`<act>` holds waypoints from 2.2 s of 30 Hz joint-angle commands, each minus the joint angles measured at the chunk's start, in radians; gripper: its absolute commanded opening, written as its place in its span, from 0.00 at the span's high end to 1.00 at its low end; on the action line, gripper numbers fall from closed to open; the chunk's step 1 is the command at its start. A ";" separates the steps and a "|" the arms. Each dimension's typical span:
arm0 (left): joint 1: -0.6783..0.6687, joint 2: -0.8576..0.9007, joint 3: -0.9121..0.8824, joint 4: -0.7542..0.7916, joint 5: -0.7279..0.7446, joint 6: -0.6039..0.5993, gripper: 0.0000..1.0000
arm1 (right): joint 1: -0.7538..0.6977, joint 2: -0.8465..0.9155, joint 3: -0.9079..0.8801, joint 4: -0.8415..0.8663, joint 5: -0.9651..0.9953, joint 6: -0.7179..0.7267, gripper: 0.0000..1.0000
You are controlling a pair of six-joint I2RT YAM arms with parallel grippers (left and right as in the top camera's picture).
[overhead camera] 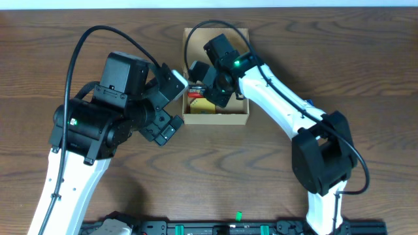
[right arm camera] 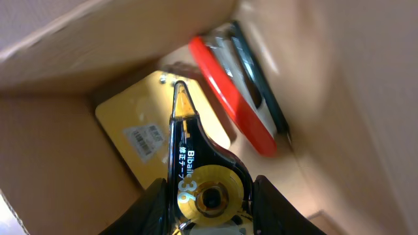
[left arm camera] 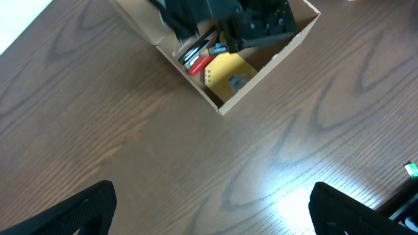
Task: Pack container
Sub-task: 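Lower the correction tape into the box and open the right gripper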
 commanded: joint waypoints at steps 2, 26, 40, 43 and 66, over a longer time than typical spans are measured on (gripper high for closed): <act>0.003 -0.002 0.030 -0.004 -0.003 0.010 0.05 | 0.019 0.016 0.014 0.002 -0.033 -0.203 0.99; 0.003 -0.002 0.030 -0.004 -0.003 0.010 0.05 | 0.060 0.060 0.014 0.012 -0.075 -0.315 0.99; 0.003 -0.002 0.030 -0.004 -0.003 0.010 0.05 | 0.057 0.083 0.013 -0.005 -0.057 -0.359 0.90; 0.003 -0.002 0.030 -0.004 -0.003 0.010 0.05 | 0.057 0.083 0.013 -0.005 -0.057 -0.359 0.76; 0.003 -0.002 0.030 -0.004 -0.003 0.010 0.05 | 0.050 0.075 0.020 0.062 0.050 -0.311 0.53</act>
